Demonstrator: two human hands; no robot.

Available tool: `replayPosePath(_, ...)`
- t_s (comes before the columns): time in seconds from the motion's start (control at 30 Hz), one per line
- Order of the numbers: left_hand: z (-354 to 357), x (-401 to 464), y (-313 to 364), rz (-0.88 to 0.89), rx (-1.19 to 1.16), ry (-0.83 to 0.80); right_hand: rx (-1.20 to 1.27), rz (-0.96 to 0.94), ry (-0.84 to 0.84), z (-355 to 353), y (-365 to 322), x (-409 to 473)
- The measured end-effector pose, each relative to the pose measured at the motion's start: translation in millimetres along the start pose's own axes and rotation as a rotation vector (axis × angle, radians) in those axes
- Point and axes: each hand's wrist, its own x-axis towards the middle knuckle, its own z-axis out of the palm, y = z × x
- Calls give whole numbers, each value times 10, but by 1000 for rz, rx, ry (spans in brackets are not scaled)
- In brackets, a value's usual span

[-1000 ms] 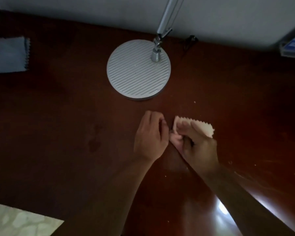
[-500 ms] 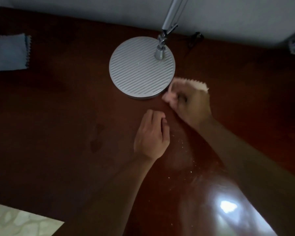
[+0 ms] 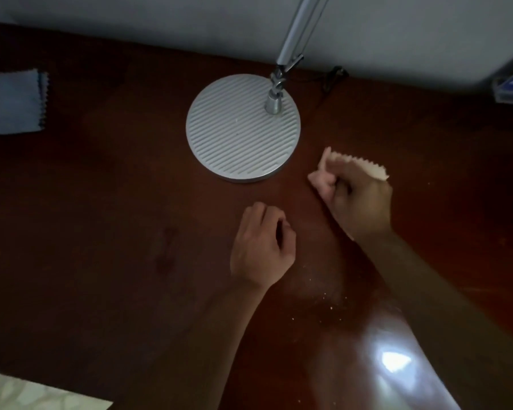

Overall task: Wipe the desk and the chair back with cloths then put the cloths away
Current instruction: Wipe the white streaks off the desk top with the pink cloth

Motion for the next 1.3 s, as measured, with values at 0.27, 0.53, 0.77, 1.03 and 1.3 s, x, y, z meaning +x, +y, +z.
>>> replayPosePath(0.27,-13,11,11,-11,-12,-3,-123,73,83,-146,-85,-885)
replayPosePath(0.53,-13,17,-4,-11,-8,-12,-95,92,103,-24,74,-62)
replayPosePath(0.77,-25,18,16,-8,6,-21,-71,60,86,3,-112,-841)
replayPosePath(1.03,3,10,-21,-21,-13,-40,-96,142,113,-136,288,192)
replayPosePath(1.3,-12,10,-13,-18,-31,-19,-4,62,28,47,60,-287)
